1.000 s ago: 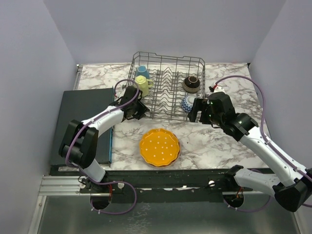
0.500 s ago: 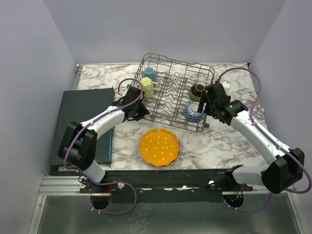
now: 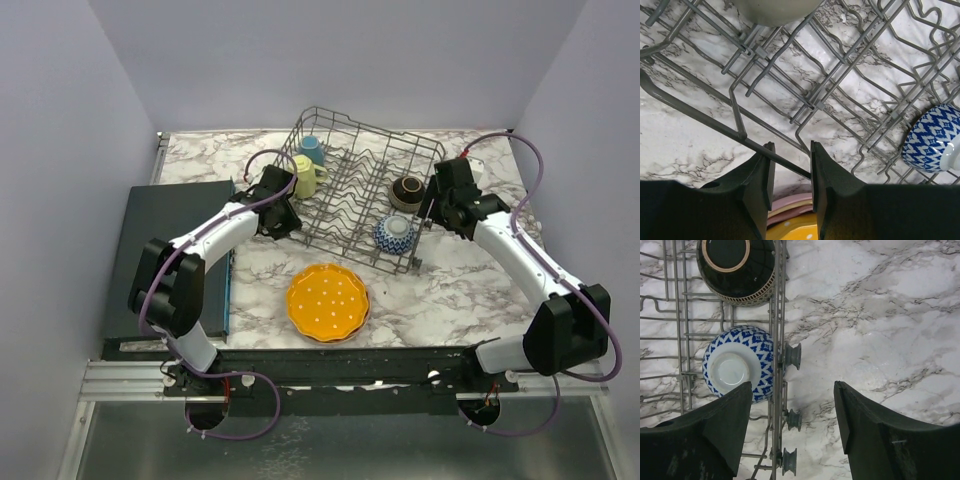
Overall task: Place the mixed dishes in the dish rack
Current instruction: Move the dish rack to the center of the board.
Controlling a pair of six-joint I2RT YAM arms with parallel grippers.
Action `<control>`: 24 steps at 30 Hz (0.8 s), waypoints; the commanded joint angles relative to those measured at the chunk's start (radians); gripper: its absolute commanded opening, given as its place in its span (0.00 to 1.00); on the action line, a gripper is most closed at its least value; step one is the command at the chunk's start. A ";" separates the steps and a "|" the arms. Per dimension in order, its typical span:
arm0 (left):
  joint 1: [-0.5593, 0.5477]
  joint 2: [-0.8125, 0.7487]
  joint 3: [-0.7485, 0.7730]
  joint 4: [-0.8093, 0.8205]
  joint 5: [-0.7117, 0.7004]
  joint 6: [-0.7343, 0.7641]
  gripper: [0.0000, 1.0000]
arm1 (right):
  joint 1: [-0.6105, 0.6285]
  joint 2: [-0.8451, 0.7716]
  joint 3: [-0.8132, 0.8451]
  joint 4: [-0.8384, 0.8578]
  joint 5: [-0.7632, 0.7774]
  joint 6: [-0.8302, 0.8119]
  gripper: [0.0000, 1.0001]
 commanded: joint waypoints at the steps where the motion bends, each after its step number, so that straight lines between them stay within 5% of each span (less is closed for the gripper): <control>1: -0.021 0.055 0.067 -0.079 0.018 0.209 0.00 | -0.005 0.010 0.014 0.060 -0.057 0.013 0.71; 24: 0.091 0.330 0.436 -0.197 -0.035 0.259 0.00 | -0.005 -0.050 -0.084 0.100 -0.152 0.040 0.71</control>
